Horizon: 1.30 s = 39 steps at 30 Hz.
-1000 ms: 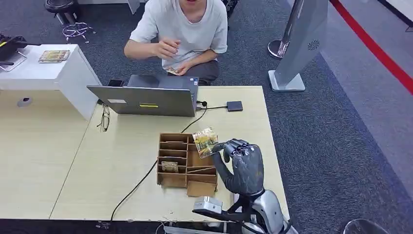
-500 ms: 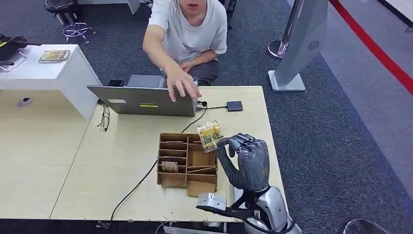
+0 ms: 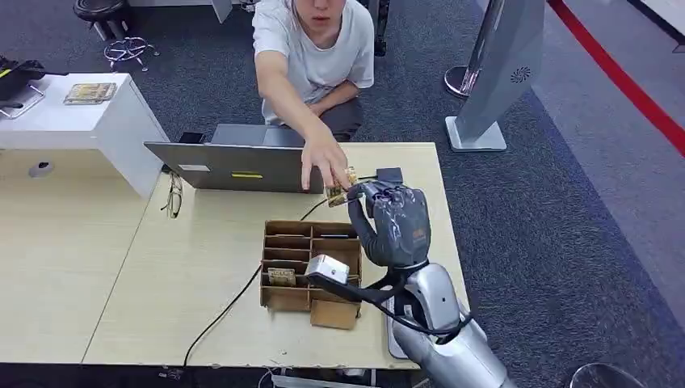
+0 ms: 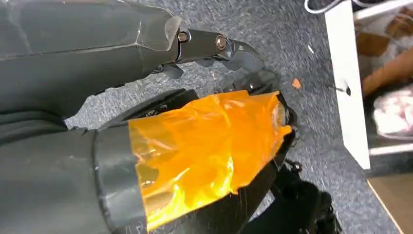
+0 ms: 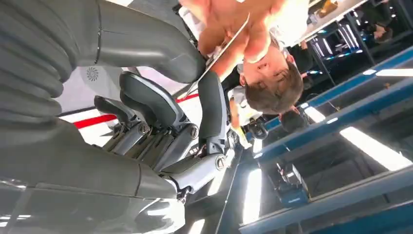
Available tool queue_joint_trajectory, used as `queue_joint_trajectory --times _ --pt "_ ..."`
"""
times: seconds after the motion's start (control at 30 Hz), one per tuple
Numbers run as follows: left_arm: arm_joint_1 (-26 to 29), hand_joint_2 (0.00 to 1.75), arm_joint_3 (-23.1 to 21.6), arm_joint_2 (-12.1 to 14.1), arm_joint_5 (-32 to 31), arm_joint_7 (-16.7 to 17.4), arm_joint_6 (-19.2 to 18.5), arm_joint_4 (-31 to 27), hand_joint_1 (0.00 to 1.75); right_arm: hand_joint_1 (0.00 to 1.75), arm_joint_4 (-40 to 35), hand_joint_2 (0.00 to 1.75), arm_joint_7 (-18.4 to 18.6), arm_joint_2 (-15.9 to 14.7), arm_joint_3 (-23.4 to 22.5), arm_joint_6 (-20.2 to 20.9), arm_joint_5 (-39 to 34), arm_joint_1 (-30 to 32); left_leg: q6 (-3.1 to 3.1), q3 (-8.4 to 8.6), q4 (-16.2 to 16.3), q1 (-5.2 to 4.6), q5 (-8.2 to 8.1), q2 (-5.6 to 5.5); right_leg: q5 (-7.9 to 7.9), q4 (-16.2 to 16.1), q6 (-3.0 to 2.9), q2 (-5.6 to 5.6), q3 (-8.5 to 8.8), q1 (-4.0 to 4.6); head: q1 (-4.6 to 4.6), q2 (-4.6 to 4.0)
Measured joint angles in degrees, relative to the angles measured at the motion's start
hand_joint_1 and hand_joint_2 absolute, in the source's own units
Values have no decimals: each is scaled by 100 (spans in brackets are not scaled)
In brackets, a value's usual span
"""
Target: Pass the card to the sensor for recognition and then transmit it.
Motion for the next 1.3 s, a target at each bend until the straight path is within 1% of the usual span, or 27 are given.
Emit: queue_joint_trajectory --times 0.03,0.07,0.1,0.13,0.2,0.23,0.37,0.47,0.67,0.87,1.3 --pt "-10 0 -2 -11 -19 0 -30 13 0 164 65 175 30 17 19 37 -2 -67 0 0 0 0 0 0 0 0 0 0 0 0 0 0" --pt "-28 0 -2 -18 -24 4 -41 17 0 159 109 175 55 37 37 59 -2 -117 0 0 0 0 0 0 0 0 0 0 0 0 -2 0" --pt "-44 0 -2 -24 -42 37 -46 17 0 63 140 175 92 57 57 127 2 -166 0 0 0 0 0 -1 0 0 0 0 0 0 0 0" --pt "-63 0 -2 -31 -72 102 -37 17 0 0 166 175 146 74 92 222 17 -218 0 0 0 0 0 0 0 0 0 0 0 0 -2 0" --pt "-72 0 -2 -35 -114 129 -15 17 0 0 229 175 186 79 144 326 33 -295 0 0 0 0 0 0 0 0 0 0 1 0 -2 0" --pt "-66 0 -2 -35 -120 116 -17 24 0 0 277 0 205 79 164 393 31 -317 0 0 0 0 0 0 0 0 0 0 0 0 0 0" --pt "-56 0 -2 -50 -120 44 -61 65 0 0 382 0 284 79 264 601 -44 -365 0 0 0 0 0 -1 0 0 0 -1 0 0 -2 0" --pt "-61 0 -2 -55 -179 177 9 65 0 0 378 0 409 79 326 765 -31 -397 0 0 0 0 0 -1 0 0 0 -1 0 0 0 0" --pt "-33 0 -2 -74 -225 179 37 65 0 0 356 0 409 79 398 728 -22 -398 0 0 0 0 0 -1 0 0 0 -1 -1 0 0 0" --pt "73 0 0 -68 -240 166 120 65 0 0 231 0 339 57 409 575 -125 -329 0 1 0 0 0 1 0 -1 0 1 -3 0 -2 0" --pt "120 0 0 -68 -240 122 120 65 0 0 201 0 328 20 415 548 -142 -288 0 1 0 0 0 0 0 0 0 1 -2 0 0 0"
